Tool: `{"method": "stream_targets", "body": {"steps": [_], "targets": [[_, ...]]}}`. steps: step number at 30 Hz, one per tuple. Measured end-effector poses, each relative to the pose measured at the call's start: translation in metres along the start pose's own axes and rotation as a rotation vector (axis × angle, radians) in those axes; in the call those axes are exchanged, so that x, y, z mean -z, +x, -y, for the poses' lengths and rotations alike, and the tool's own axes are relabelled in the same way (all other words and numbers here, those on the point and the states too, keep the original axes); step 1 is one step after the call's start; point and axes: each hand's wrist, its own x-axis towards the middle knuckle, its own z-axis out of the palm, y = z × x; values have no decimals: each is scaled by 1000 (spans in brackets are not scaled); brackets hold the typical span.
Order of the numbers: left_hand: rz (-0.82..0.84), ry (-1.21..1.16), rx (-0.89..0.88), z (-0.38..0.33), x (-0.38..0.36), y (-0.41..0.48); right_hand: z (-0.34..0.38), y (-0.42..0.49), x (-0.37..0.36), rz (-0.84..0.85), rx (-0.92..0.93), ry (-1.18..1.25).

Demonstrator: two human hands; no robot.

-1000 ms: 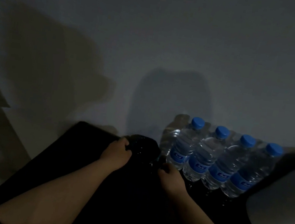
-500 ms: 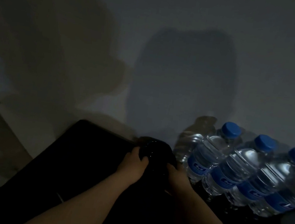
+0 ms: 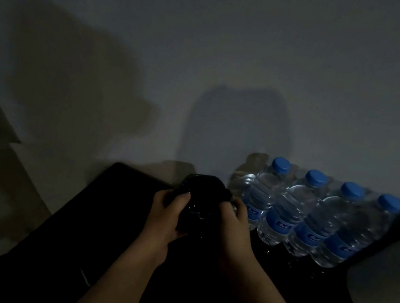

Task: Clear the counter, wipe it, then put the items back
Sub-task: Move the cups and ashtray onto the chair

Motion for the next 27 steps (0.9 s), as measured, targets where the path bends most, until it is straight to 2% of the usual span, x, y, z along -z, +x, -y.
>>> {"method": "stream_targets", "body": {"steps": [7, 14, 19, 27], "targets": [[54, 159, -85, -23, -20, -105, 31, -96, 31, -9, 24, 68], [110, 155, -145, 13, -56, -244, 44, -221, 106, -53, 104, 14], [84, 78, -70, 70, -65, -353, 21, -319, 165, -59, 62, -27], [99, 126, 41, 128, -69, -481, -8, -442, 232, -97, -7, -4]]}}
